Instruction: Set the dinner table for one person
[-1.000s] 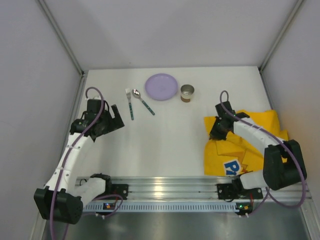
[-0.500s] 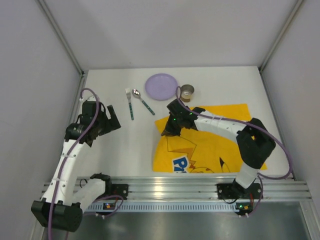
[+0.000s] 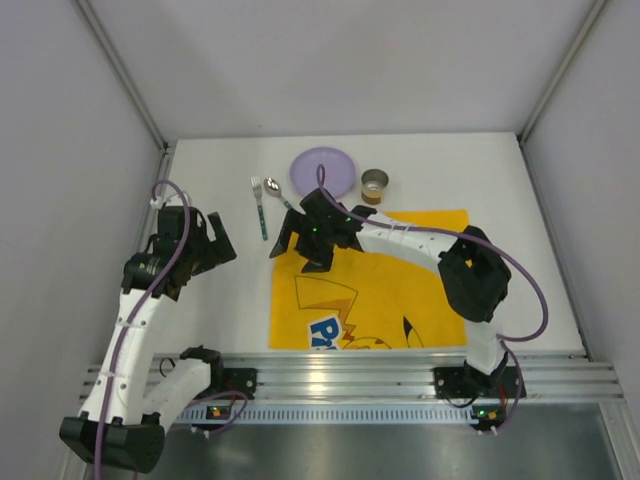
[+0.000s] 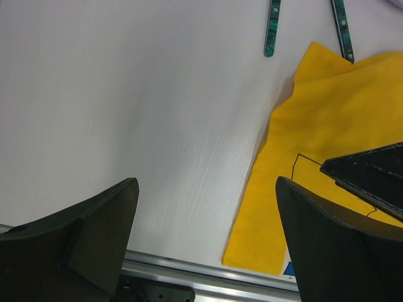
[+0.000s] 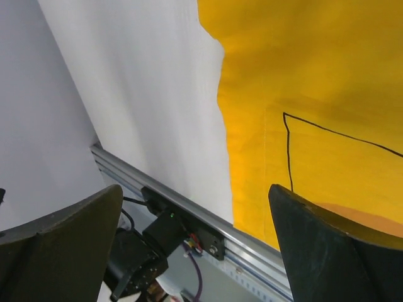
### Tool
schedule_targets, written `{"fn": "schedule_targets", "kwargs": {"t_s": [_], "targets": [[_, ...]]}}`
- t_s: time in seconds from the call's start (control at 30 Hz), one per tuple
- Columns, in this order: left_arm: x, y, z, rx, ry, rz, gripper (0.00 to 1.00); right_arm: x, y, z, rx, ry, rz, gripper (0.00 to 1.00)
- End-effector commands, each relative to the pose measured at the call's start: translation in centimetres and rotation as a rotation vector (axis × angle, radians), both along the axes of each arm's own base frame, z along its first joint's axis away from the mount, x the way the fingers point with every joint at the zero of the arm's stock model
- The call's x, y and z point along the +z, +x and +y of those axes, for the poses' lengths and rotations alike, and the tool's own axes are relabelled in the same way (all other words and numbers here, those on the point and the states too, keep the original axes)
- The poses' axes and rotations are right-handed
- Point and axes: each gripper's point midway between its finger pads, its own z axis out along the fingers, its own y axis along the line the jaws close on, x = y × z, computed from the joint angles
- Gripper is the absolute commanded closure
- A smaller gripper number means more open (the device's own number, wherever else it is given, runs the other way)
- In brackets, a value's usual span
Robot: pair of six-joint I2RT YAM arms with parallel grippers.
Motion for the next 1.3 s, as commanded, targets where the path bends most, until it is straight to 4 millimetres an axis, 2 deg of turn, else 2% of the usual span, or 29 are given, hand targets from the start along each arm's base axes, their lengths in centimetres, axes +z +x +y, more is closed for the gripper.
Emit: {"fn": "schedule_targets", "kwargs": {"t_s": [0.0,0.07,0.13,0.17,0.2,0.27,0.3,0.33,0.37,0.4,0.47,0.5,0.6,0.67,0.77,0.87,0.97,1.17,1.2,1.27], "targets": [[0.8,0.6,-0.1,0.0,-0.005,-0.031,0.05,4.5,-0.4,-0.9,0.057,0.026,-0.103,0.0],[0.3,1.8,-0.4,0.0,-0.014,-0.036,0.04,5.0,0.0,-1.7,0.063,0.012,-0.141,0.0],[0.1,3.0,-1.0,0.0,-0.04,-0.035,0.04,4.9,1.6,-3.0,0.07,-0.011,-0.172,0.0],[-0.3,4.1,-1.4,-0.001,-0.051,-0.025,0.04,5.9,2.6,-3.0,0.078,0.002,-0.192,0.0],[-0.5,4.8,-2.0,-0.009,-0.075,-0.015,0.04,4.4,4.3,-4.1,0.083,-0.044,-0.185,0.0],[0.0,6.0,-2.5,-0.004,-0.099,-0.011,0.05,4.2,6.5,-4.8,0.086,-0.073,-0.187,0.0],[-0.7,6.5,-3.0,-0.009,-0.118,0.024,0.05,4.3,9.1,-5.0,0.089,-0.089,-0.22,0.0],[-0.1,7.1,-3.2,-0.007,-0.122,0.014,0.06,4.3,10.3,-5.1,0.091,-0.099,-0.24,0.0],[-0.1,7.3,-3.3,-0.01,-0.122,0.026,0.06,6.3,12.4,-4.6,0.092,-0.081,-0.314,0.02],[-0.6,7.2,-3.2,0.0,-0.115,0.061,0.06,4.2,14.2,-4.8,0.081,-0.11,-0.293,0.03],[0.3,7.5,-3.1,0.005,-0.106,0.06,0.06,3.8,16.5,-4.2,0.076,-0.102,-0.313,0.08],[0.4,7.3,-3.0,0.015,-0.103,0.07,0.06,3.0,18.5,-3.6,0.072,-0.099,-0.326,0.15],[0.7,7.2,-2.8,0.03,-0.102,0.073,0.06,1.3,21.1,-2.2,0.073,-0.098,-0.352,0.2],[0.6,6.8,-2.7,0.044,-0.104,0.083,0.06,0.6,21.7,-1.9,0.069,-0.106,-0.361,0.21],[0.7,6.2,-2.6,0.061,-0.111,0.087,0.06,-1.3,21.1,-2.0,0.11,-0.192,-0.393,0.21],[0.8,5.5,-2.4,0.066,-0.109,0.081,0.06,-1.5,20.5,-2.0,0.142,-0.269,-0.448,0.22],[0.8,4.8,-2.2,0.056,-0.097,0.08,0.06,-2.6,19.9,-1.9,0.164,-0.324,-0.46,0.23],[0.8,3.4,-1.9,0.029,-0.077,0.089,0.06,-5.6,18.8,-1.7,0.182,-0.425,-0.449,0.25],[0.7,3.1,-1.8,0.024,-0.071,0.094,0.05,-6.6,18.2,-1.3,0.193,-0.439,-0.439,0.25],[0.5,2.4,-1.9,0.018,-0.078,0.094,0.05,-8.4,18.1,-1.9,0.181,-0.482,-0.412,0.25]]}}
